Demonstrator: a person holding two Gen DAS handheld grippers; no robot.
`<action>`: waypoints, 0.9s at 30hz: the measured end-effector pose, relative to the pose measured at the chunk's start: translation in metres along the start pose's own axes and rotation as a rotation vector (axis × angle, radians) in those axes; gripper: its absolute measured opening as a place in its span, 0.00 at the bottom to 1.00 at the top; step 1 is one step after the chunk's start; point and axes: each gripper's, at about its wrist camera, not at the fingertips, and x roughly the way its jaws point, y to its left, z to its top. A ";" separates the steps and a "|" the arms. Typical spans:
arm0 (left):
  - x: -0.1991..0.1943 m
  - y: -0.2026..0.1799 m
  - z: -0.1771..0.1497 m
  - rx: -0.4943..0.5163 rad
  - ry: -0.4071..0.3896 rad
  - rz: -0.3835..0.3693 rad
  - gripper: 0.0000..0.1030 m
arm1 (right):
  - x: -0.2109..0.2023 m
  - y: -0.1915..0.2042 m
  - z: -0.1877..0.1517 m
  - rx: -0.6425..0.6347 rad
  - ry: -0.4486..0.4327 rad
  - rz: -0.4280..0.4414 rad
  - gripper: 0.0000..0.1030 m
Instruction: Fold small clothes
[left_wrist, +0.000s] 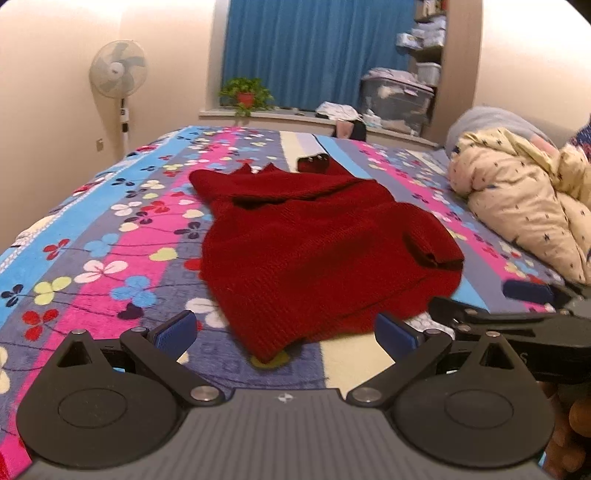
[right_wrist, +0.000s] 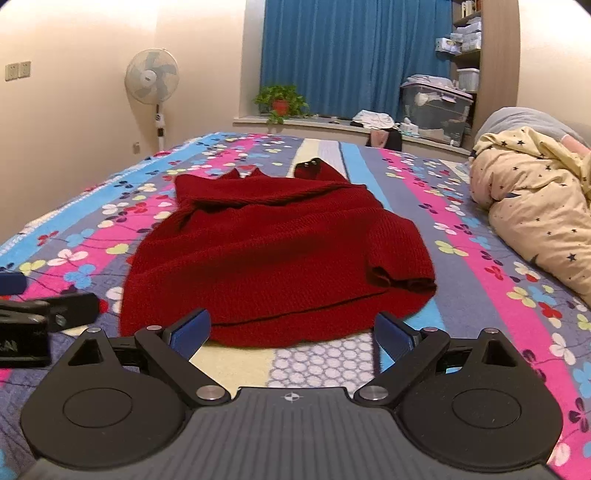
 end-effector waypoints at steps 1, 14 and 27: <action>0.001 0.000 -0.001 0.003 -0.001 0.004 0.99 | -0.001 0.002 -0.001 -0.007 -0.008 0.000 0.89; 0.009 0.003 -0.006 0.008 -0.007 0.012 0.99 | -0.003 0.005 0.000 -0.014 -0.024 0.006 0.86; 0.009 0.002 -0.006 0.007 -0.003 0.018 0.99 | -0.005 0.009 0.000 -0.047 -0.021 -0.004 0.80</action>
